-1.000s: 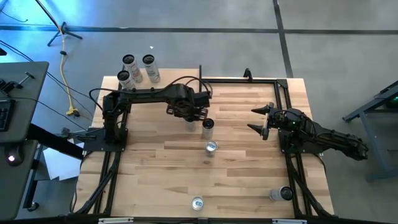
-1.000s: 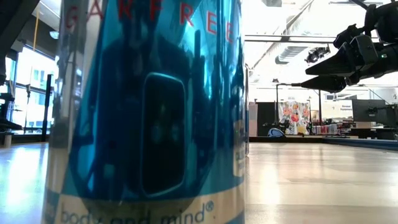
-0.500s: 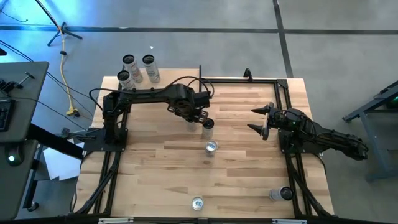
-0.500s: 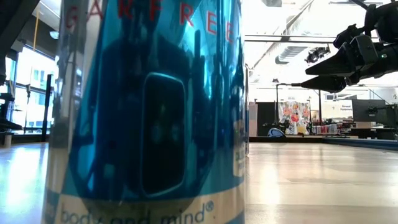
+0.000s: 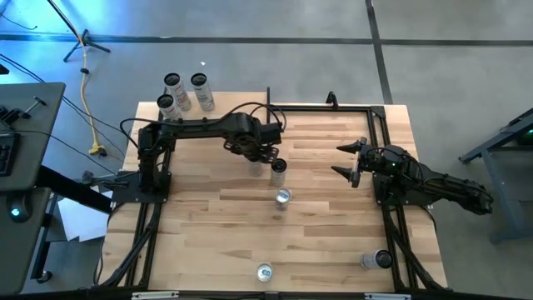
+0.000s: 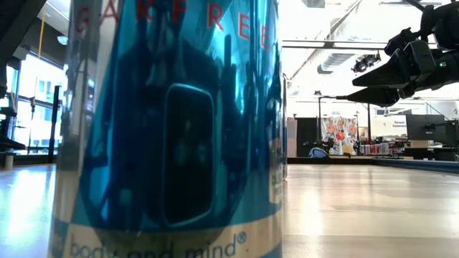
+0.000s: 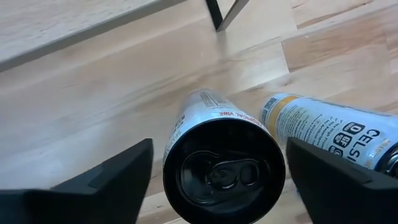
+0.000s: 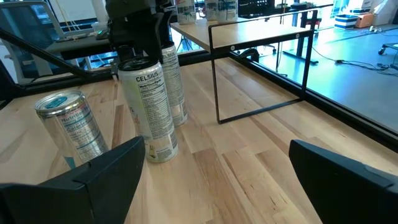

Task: Place canned beverage on shelf
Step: Put the bottom white yellow soda can on the shelf

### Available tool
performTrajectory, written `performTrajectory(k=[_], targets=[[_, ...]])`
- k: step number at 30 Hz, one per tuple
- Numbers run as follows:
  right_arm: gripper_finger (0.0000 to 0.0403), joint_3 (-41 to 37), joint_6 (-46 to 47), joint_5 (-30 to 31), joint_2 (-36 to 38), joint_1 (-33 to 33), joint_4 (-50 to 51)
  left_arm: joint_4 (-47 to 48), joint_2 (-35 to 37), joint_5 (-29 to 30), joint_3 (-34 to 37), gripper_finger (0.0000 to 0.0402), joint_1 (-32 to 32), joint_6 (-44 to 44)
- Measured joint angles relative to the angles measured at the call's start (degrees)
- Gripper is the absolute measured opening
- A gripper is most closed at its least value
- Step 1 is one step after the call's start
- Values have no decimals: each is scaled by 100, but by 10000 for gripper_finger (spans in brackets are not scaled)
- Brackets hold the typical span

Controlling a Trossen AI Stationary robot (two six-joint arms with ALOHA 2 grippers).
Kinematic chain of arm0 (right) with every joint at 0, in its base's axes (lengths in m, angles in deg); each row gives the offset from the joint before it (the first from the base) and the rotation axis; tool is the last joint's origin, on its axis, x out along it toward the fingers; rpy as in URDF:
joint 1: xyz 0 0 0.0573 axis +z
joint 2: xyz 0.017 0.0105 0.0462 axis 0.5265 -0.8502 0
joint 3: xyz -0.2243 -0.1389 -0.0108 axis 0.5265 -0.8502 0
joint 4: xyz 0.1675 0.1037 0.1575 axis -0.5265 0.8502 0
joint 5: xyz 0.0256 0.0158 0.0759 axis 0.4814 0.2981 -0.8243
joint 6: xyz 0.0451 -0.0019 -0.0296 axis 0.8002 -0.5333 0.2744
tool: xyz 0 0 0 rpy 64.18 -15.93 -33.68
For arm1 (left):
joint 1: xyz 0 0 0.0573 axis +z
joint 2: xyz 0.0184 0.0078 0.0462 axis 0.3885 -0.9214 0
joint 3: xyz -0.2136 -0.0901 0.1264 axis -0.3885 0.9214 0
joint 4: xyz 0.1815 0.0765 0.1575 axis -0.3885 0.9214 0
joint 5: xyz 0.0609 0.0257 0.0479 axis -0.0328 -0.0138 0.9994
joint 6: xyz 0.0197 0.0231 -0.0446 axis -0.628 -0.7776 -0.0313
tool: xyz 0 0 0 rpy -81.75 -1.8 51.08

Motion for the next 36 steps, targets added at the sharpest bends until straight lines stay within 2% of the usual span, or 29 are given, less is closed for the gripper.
performTrajectory(k=[5, 8, 15, 23, 27, 31, 36], targets=[[387, 0, 2, 0, 0, 2, -2, -16, 0, 84, 0, 393, -53, 307], [387, 0, 1, 0, 0, 1, -1, -74, 0, 475, 0, 394, -253, 811], [387, -1, 0, 0, 0, 2, 0, -44, 2, 2320, 0, 399, -1147, 2060], [387, 0, 1, 0, 2, -1, -2, 661, -229, 3785, -2, 400, -1859, 3658], [387, 0, 2, 0, 0, 0, 0, 867, -491, 4174, 0, 400, -2042, 4292], [387, 0, 1, 0, 0, 2, 1, 890, -800, 4338, -2, 400, -2123, 4636], [387, 0, 2, 0, 1, 2, 0, 972, -1219, 4880, -2, 400, -2235, 5086]])
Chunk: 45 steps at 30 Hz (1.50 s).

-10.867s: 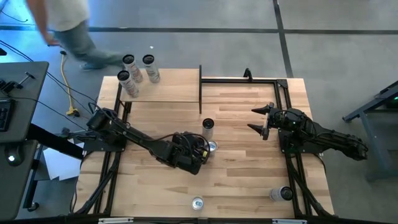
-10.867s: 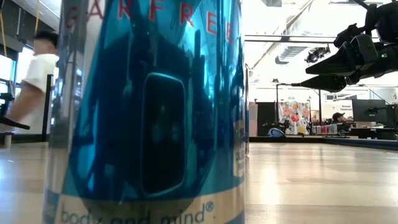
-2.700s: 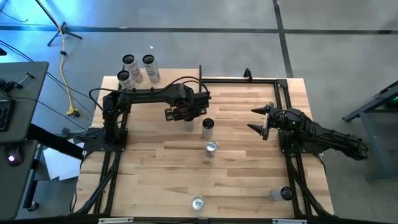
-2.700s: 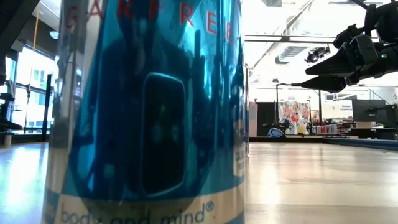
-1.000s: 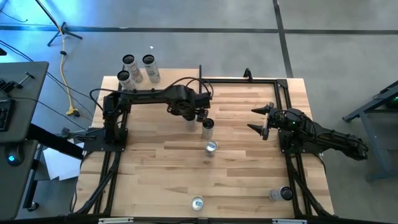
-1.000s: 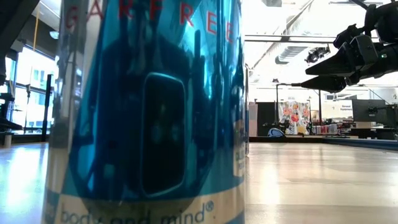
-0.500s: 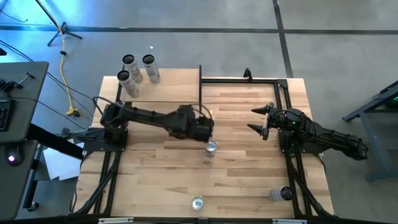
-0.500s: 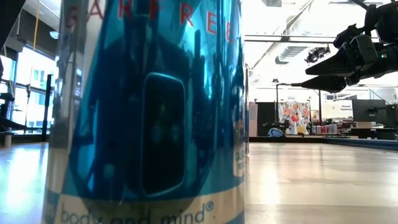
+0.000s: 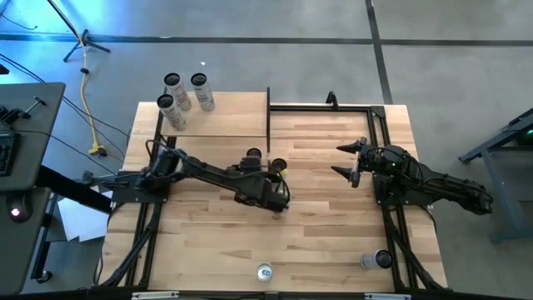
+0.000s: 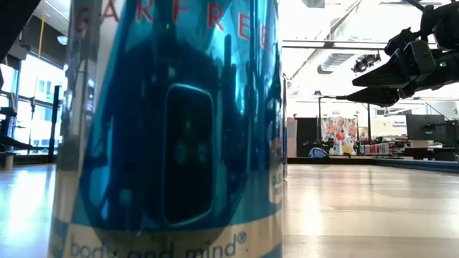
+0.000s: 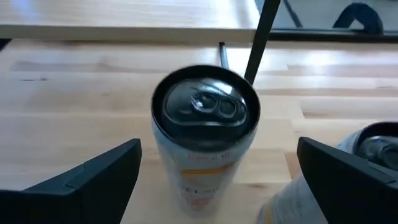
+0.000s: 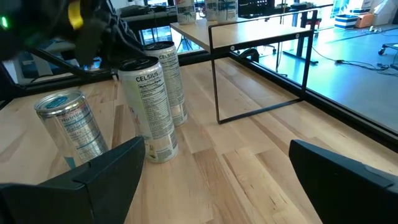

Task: Place canned beverage on shelf
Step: Put the bottom white yellow soda can on the shelf

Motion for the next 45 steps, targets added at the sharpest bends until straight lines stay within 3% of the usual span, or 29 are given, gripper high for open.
performTrajectory(k=[15, 29, 38, 45], targets=[[387, 0, -1, 0, 2, 0, 0, 344, -702, 781, -4, 400, -102, 1297], [387, 0, -2, 0, 2, -2, 0, 467, -702, 803, -4, 398, 68, 1286], [387, -2, -2, 0, 2, 0, 1, 490, -706, 805, -2, 363, -5, 1094], [387, 0, -2, 0, 2, 0, -2, 599, -713, 803, -2, 358, -143, 1093]])
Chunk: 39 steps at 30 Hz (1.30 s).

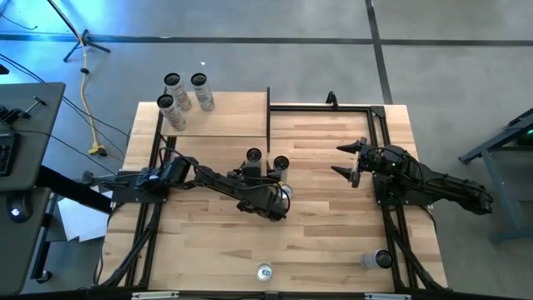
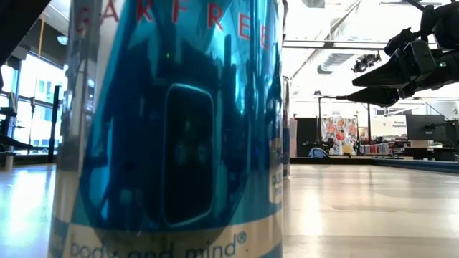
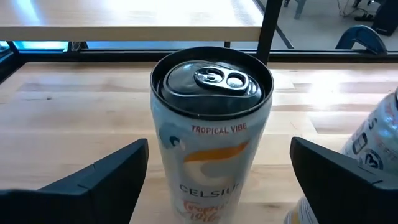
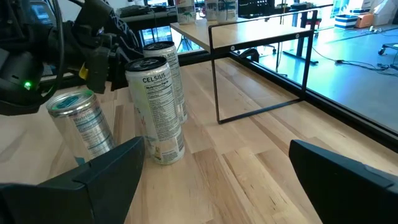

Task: Place canned beverage on shelf
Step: Put the bottom white yellow soda can on the shelf

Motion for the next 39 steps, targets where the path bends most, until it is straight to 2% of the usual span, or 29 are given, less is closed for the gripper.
performTrajectory(k=[7, 11, 15, 27, 32, 39], targets=[[387, 0, 2, 0, 0, -1, 2, 87, 0, 0, 0, 355, -27, 3], [387, 0, 0, 0, 0, -2, 1, 101, 0, 0, 0, 335, 18, 2], [387, 0, 0, 0, 0, 0, 1, 104, 0, 1, 0, 296, 31, 2], [387, 0, 0, 0, 0, -2, 2, 149, 0, -7, 2, 145, 28, -2], [387, 0, 2, 0, 0, 0, 0, 260, 2, -92, 2, 115, 7, -8], [387, 0, 1, -1, -1, -1, 1, 257, 2, -170, 2, 68, -63, -452]])
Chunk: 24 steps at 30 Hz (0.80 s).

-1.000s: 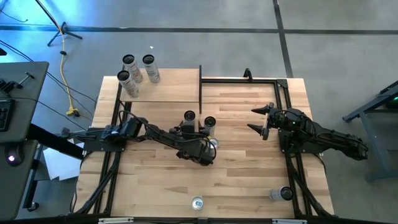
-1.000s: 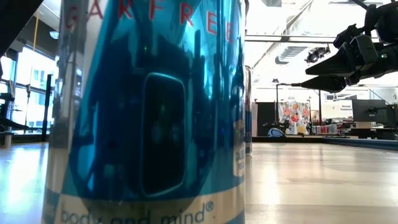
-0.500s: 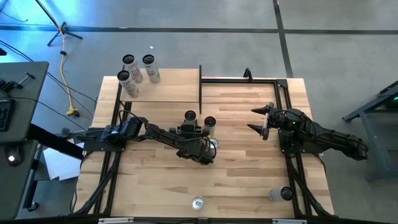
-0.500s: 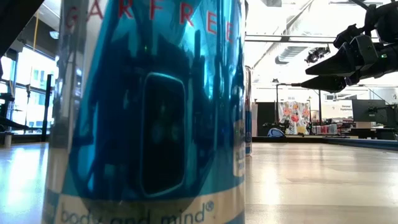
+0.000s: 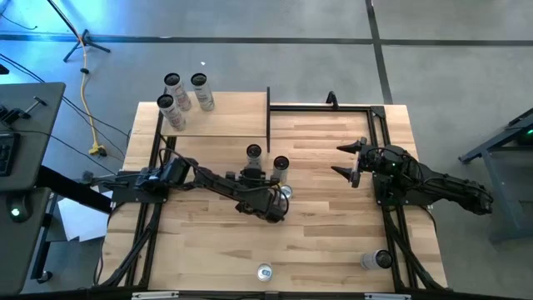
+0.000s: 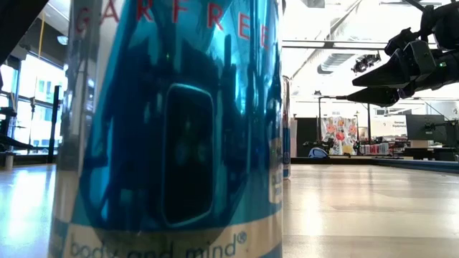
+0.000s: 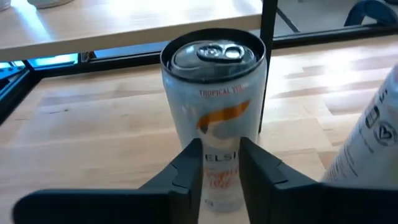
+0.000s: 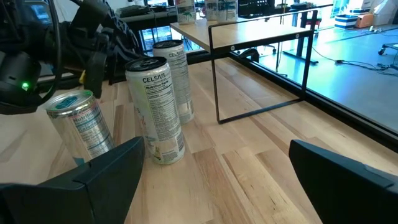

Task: Place canned beverage on shelf
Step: Put the bottom white yellow soda can on the shelf, then put the left white yellow soda can on the shelf

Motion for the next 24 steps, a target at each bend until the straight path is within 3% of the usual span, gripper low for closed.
performTrajectory(k=[4, 7, 24], targets=[[387, 0, 0, 1, -1, -1, -1, -1, 0, -84, 0, 54, -12, 3], [387, 0, 1, 1, -1, 1, -1, -1, 36, -185, -1, 67, -34, 3], [387, 0, -1, 1, -1, 1, -1, -3, 37, -49, -2, 260, 150, 279]])
